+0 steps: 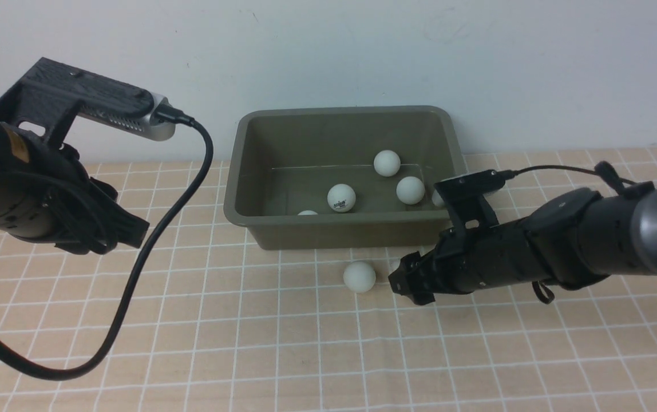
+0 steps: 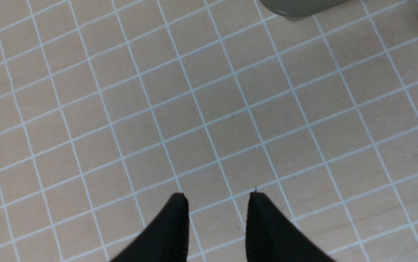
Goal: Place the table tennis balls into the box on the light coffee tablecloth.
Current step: 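Reach for and grasp a ping pong ball on the table beside the basket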
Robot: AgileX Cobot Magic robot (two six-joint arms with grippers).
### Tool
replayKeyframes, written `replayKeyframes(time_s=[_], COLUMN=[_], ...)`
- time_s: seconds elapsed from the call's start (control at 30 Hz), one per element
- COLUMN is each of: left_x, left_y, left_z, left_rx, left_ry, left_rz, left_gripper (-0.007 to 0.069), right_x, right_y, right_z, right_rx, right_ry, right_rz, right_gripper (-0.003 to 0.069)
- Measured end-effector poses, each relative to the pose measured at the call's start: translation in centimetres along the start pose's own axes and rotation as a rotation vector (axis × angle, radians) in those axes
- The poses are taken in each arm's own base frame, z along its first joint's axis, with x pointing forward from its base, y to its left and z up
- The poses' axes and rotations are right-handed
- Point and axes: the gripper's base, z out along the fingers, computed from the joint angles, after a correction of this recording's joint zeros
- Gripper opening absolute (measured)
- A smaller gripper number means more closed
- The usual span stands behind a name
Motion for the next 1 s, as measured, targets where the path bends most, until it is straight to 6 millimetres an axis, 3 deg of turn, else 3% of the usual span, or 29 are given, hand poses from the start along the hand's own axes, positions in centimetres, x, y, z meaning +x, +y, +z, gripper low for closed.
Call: replayKeyframes(time_s=[0.43, 0.53, 0.6, 0.67, 0.83, 1.0], left_x=[0.0, 0.0, 0.0, 0.0, 0.0, 0.1], left_y=[0.0, 0.0, 0.0, 0.0, 0.0, 0.0], left_z=[0.0, 0.0, 0.0, 0.0, 0.0, 0.0], left_rx=[0.0, 0.0, 0.0, 0.0, 0.0, 0.0], left_ry=[0.001, 0.003, 0.003, 0.003, 0.004, 0.015], left_rz=[0.0, 0.0, 0.0, 0.0, 0.001, 0.001], left_gripper=[0.0172, 0.0172, 0.0172, 0.0172, 0.0172, 0.0172], right_x=[-0.7, -0.7, -0.7, -0.9, -2.2, -3.6], right_y=[-0.2, -0.2, -0.2, -0.1, 0.9, 2.8], right_z=[1.5, 1.6, 1.6, 1.4, -1.0, -6.0], right_rx=[-0.012, -0.013, -0.012, -0.014, -0.056, -0.182], right_ry=[-0.003, 0.0, -0.002, -0.007, -0.049, -0.038], right_rz=[0.014, 0.018, 0.022, 0.02, -0.026, -0.041], right_gripper=[0.0501, 0.044, 0.0351, 0.0357, 0.0359, 0.0359])
